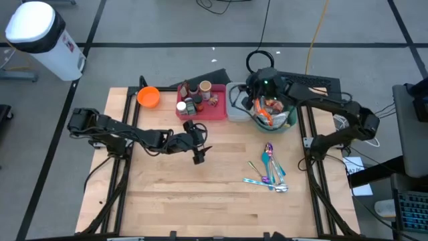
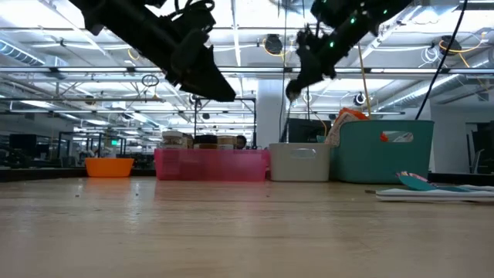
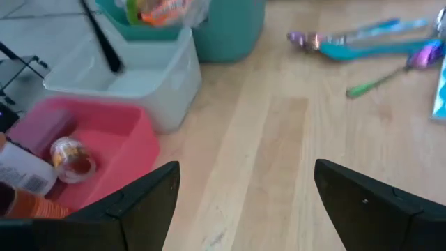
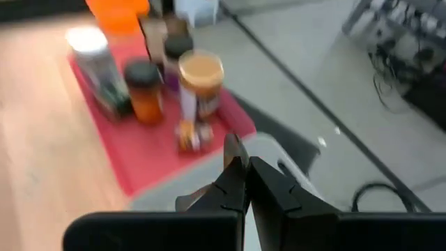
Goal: Pick & Place Food Item
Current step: Put the black spoon into the white bin, then put the bottom white and blue spoon into the white bin
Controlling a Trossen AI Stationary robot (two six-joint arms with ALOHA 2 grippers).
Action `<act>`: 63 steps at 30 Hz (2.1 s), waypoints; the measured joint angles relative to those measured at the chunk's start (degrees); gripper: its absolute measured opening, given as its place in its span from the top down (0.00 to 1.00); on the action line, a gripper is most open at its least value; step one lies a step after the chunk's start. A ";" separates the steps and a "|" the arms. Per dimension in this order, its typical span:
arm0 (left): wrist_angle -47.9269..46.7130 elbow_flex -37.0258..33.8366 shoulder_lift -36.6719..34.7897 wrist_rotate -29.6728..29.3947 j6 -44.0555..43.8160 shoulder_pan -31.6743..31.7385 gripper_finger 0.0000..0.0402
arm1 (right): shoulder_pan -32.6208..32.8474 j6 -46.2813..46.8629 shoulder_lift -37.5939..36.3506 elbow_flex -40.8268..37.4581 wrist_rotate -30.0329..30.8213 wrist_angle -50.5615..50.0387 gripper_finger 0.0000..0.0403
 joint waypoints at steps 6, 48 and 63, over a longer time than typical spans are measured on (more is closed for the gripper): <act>-0.23 0.08 0.59 -0.01 -1.05 0.23 0.15 | -0.77 -1.20 5.28 -0.11 -0.97 -2.85 1.00; -0.18 0.08 0.90 -0.27 -1.18 0.23 0.15 | 14.94 -11.52 2.64 -0.13 16.61 0.65 0.34; -0.15 0.08 0.90 -0.23 -2.04 0.23 0.15 | 34.44 17.98 -9.15 -0.34 16.39 -27.70 0.37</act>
